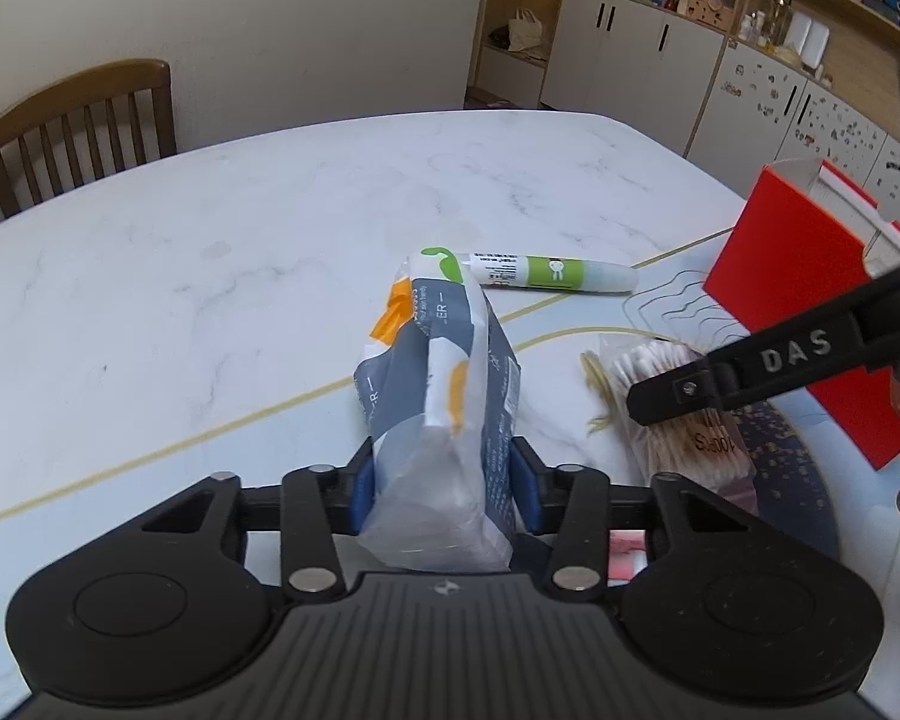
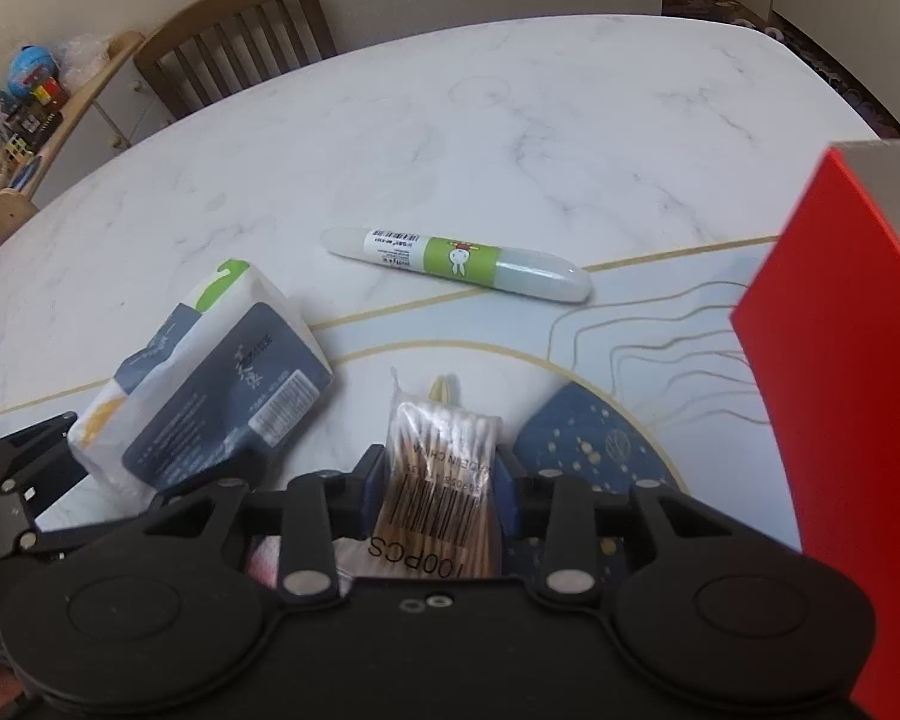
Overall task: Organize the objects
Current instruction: 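Grasp the white-blue cotton bag with the left gripper while the right grasps the swab pack, then lift both items and carry them over the red box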
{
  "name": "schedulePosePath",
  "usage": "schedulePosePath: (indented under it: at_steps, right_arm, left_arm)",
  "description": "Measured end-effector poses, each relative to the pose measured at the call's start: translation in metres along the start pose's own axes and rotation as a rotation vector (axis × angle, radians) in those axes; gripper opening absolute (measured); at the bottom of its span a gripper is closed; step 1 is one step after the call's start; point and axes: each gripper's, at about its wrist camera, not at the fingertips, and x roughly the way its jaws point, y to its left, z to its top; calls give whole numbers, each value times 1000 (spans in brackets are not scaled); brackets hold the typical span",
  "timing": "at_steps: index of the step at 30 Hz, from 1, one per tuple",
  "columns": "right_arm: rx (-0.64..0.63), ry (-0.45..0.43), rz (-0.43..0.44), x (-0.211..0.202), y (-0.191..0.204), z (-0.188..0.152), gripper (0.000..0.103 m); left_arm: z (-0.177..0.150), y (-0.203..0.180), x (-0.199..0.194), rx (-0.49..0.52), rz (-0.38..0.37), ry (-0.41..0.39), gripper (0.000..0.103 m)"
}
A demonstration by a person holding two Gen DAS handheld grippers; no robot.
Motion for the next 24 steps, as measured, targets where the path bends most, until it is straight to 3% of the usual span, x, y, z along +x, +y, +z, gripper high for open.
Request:
schedulePosePath:
  at_steps: [10,24]
  right_arm:
    - [-26,-44,46,-45,-17,-21,32]
    - [-91,-71,107,-119,-37,-41,32]
  left_arm:
    - [-1,-15,-41,-79,-34,-23,42]
    - [7,-83,-87,-98,-103,-37,43]
